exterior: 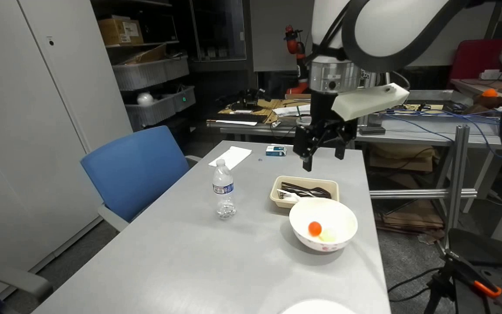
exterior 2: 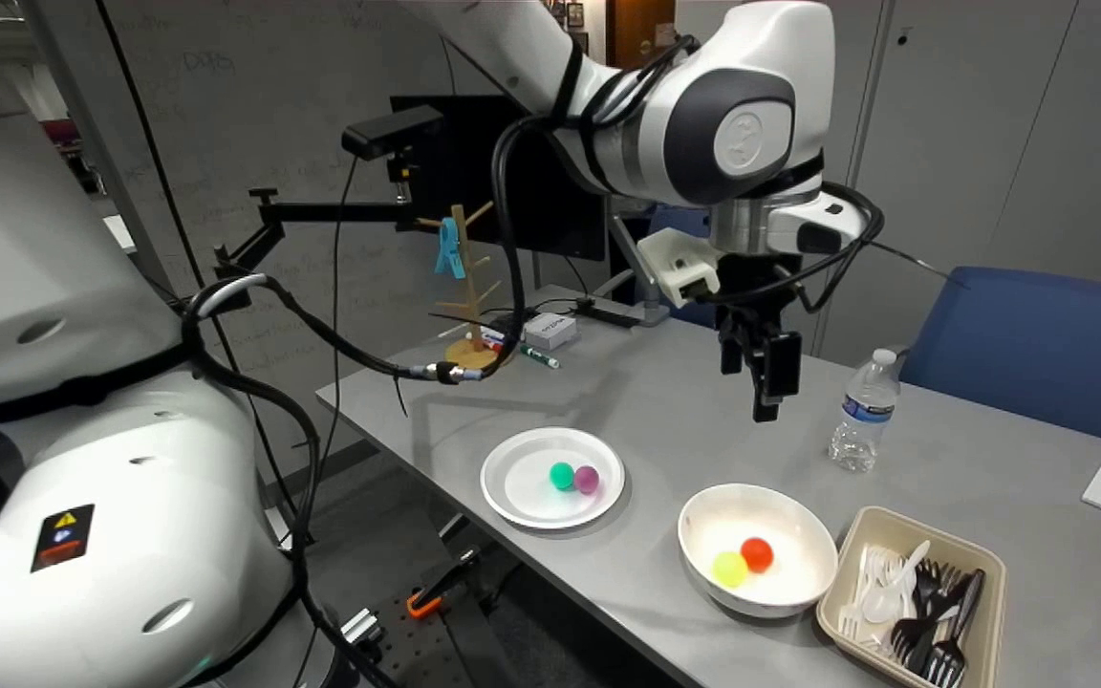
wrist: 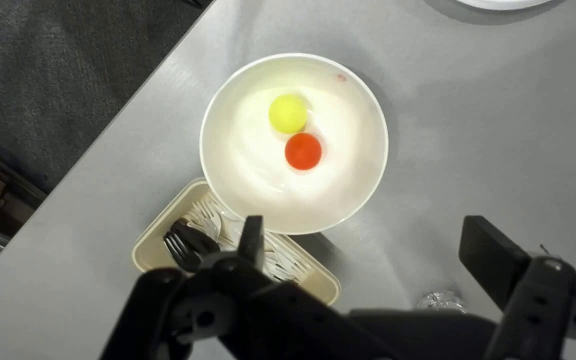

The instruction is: Remove the red and yellow balls from the white bowl and place them on the white plate

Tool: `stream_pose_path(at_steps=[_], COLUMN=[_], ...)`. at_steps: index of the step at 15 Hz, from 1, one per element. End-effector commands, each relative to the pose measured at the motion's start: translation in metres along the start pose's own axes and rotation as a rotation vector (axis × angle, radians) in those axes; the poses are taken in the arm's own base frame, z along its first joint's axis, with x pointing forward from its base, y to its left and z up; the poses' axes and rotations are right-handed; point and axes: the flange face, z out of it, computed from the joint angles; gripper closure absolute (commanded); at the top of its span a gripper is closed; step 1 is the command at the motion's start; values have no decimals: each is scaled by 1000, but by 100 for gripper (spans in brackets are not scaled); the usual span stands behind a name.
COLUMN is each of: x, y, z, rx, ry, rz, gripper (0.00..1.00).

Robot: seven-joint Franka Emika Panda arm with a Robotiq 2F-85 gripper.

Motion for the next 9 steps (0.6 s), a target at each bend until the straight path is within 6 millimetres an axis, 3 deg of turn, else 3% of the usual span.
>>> stream_pose_path(at_steps=[1,9], x=[6,5], y=[6,22], z=[31,73], rx=[4,-5], ry=[-7,-36], rz=[22,67], gripper=[0,0])
